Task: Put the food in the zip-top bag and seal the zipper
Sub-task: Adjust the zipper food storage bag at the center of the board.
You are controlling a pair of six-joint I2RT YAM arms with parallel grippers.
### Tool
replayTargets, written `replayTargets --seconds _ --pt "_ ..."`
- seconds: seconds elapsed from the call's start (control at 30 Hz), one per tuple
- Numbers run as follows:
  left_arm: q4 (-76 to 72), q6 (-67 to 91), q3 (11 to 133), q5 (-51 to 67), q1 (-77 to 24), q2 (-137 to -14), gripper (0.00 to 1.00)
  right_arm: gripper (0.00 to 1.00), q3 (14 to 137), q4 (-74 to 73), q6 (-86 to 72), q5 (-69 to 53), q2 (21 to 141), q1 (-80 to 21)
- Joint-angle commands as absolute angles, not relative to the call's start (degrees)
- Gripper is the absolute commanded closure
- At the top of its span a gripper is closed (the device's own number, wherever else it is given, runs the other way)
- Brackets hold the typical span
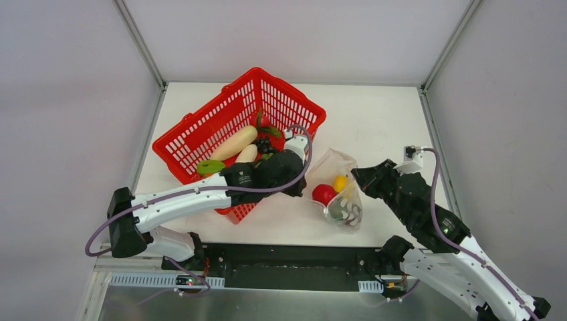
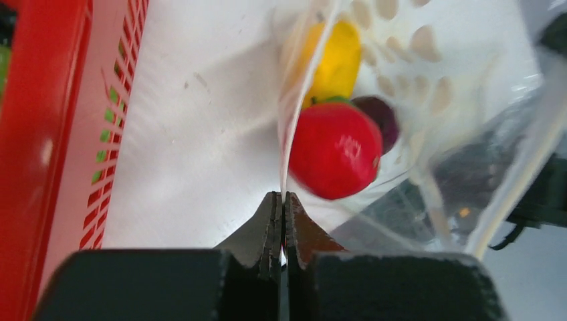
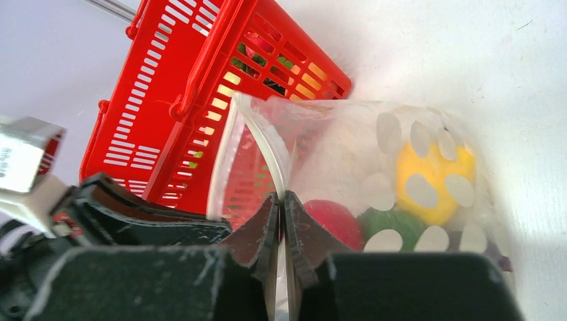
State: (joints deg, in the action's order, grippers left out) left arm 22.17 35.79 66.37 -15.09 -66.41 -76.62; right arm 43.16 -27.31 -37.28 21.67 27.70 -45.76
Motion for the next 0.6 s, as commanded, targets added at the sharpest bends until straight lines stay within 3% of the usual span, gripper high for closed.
replayTargets --seconds 0.0,0.17,0.27,0.43,0.57 --pt "19.5 31.2 74.2 -12.9 -66.9 -74.8 1.00 0.92 44.4 -27.1 -36.0 23.2 27.3 -45.9" --pt "20.1 27.9 80.4 -8.9 -66.9 -74.8 1.00 0.91 45.2 -28.6 -35.7 25.9 27.4 -45.9" --pt "24.3 28.1 82.1 -12.5 -66.7 -78.0 1.00 0.91 44.5 -27.7 -35.9 26.4 27.1 -45.9" --pt "30.5 30.0 85.6 -12.8 -66.4 -84.8 1.00 0.90 45.0 -28.7 -36.0 24.3 29.3 -46.0" --pt "31.4 28.8 88.7 -8.7 -67.1 -83.4 1.00 0.92 46.0 -27.7 -35.1 22.0 27.9 -45.9"
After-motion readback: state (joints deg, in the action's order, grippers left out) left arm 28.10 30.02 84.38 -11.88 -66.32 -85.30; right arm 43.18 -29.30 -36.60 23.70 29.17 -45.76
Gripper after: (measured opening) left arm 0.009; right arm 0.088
